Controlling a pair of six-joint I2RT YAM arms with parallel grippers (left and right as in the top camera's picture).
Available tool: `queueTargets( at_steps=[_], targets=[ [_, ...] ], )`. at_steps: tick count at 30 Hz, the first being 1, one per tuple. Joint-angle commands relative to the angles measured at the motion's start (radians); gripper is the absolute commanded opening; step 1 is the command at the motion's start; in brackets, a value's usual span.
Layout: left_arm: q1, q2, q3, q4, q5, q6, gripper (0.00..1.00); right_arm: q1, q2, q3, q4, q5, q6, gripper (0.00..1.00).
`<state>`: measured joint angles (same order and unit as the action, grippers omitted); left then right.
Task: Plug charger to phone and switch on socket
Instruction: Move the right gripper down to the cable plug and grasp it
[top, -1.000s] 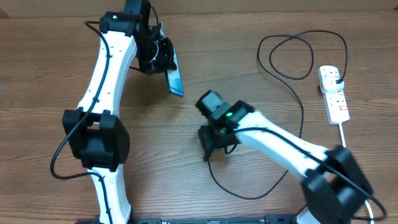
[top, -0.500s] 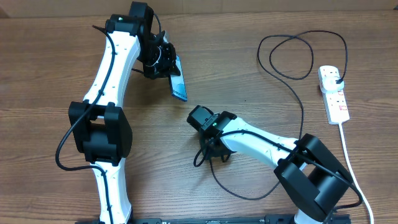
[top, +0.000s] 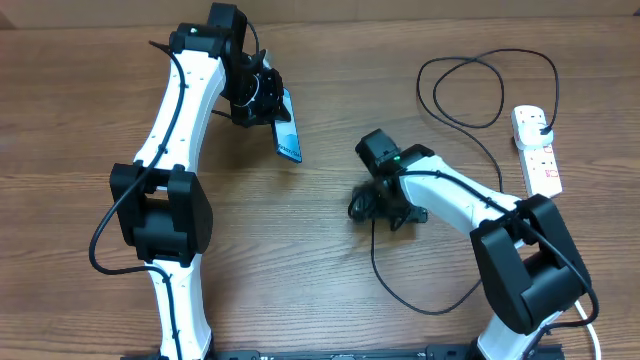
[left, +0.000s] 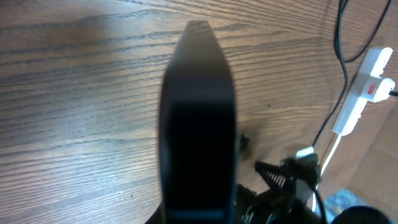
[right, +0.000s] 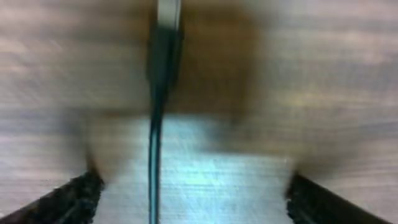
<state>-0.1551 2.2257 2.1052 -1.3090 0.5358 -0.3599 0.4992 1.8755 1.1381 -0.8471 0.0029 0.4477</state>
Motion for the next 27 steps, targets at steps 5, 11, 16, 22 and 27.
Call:
queueTargets(
  at_steps=[5,11,16,22,27],
  targets=[
    [0.005,-0.010,0.008,0.008,0.042,0.023,0.04,-0.043,0.034,-0.010,0.061,-0.050,-0.002,0.59],
    [0.005,-0.010,0.008,0.008,0.042,0.023,0.04,-0.043,0.034,-0.011,0.071,-0.046,-0.003,0.33],
    [0.005,-0.010,0.008,0.008,0.042,0.022,0.04,-0.043,0.034,-0.011,0.091,-0.044,0.013,0.36],
    [0.005,-0.010,0.008,0.008,0.042,0.019,0.04,-0.034,0.037,-0.015,0.132,0.044,0.081,0.34],
    [0.005,-0.010,0.008,0.008,0.042,0.015,0.04,-0.034,0.061,-0.017,0.158,0.070,0.107,0.31]
  ],
)
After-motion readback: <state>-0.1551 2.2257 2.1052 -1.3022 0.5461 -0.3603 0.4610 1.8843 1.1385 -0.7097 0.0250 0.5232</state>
